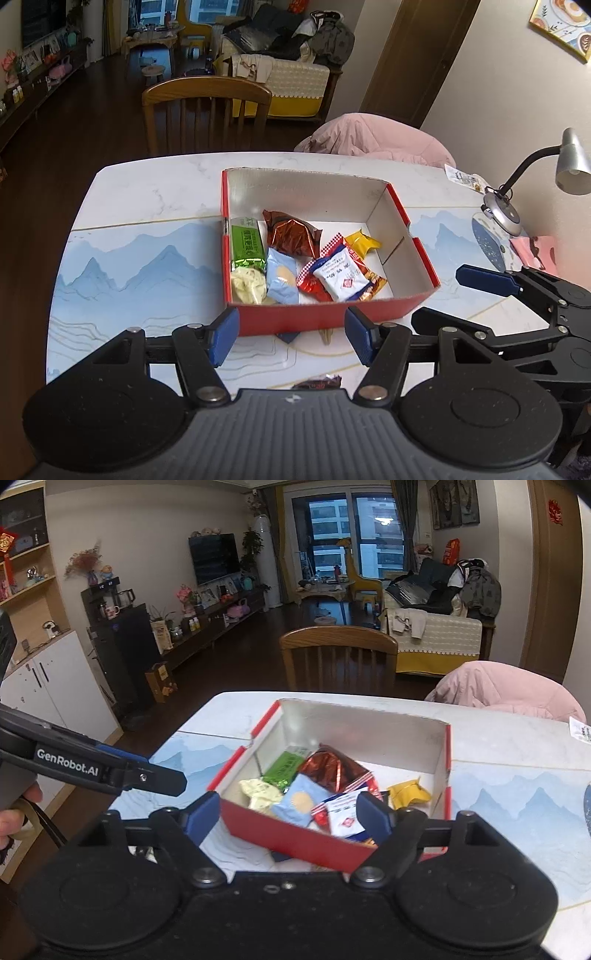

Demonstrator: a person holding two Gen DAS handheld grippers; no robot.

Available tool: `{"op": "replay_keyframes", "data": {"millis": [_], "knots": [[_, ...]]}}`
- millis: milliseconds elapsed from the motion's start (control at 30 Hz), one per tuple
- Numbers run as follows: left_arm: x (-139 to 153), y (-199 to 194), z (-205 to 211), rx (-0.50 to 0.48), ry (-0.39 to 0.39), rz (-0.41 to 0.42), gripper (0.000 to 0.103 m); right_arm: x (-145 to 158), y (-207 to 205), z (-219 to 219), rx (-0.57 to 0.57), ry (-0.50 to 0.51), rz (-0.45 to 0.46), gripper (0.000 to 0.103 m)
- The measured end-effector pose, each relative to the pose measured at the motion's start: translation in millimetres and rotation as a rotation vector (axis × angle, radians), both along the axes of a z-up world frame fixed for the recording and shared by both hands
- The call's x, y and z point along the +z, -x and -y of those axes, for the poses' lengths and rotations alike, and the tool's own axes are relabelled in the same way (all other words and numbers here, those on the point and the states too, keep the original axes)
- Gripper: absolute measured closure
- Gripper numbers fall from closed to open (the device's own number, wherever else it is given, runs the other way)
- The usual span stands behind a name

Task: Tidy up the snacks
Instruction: 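Lift both tools out of the box toward the Minion and M&M packets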

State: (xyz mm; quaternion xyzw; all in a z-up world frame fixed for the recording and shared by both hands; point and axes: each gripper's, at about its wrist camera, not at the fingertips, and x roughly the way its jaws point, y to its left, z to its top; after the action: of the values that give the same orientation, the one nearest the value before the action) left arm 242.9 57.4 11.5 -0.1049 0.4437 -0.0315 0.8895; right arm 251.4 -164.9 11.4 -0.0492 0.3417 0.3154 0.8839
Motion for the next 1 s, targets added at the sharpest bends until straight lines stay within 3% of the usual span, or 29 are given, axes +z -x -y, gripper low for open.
{"op": "replay_keyframes", "data": {"millis": [100, 267, 433, 633, 1000], "knots": [[-0.1, 14.8, -4.8, -0.006, 0.005, 0.004, 0.034, -1.0, 11.1, -2.8, 0.004, -0.009, 0.003, 0.013], [-5.3, 38.1, -17.3, 0.004, 0.017, -0.002, 0.034, -4.7, 26.3, -6.7, 0.018, -0.024, 0.013, 0.002], [-15.9, 60.0, -35.6, 0.041, 0.035, 0.003, 0.025, -16.9, 40.7, -12.4, 0.036, -0.019, 0.003, 0.000], [-38.4, 84.3, -64.5, 0.119, 0.044, -0.004, 0.024, -40.6, 54.3, -23.2, 0.059, 0.026, -0.016, 0.000], [-99.4, 82.4, -134.6, 0.356, 0.139, -0.154, 0.024, -101.2, 53.6, -28.2, 0.057, 0.126, -0.142, 0.003]]}}
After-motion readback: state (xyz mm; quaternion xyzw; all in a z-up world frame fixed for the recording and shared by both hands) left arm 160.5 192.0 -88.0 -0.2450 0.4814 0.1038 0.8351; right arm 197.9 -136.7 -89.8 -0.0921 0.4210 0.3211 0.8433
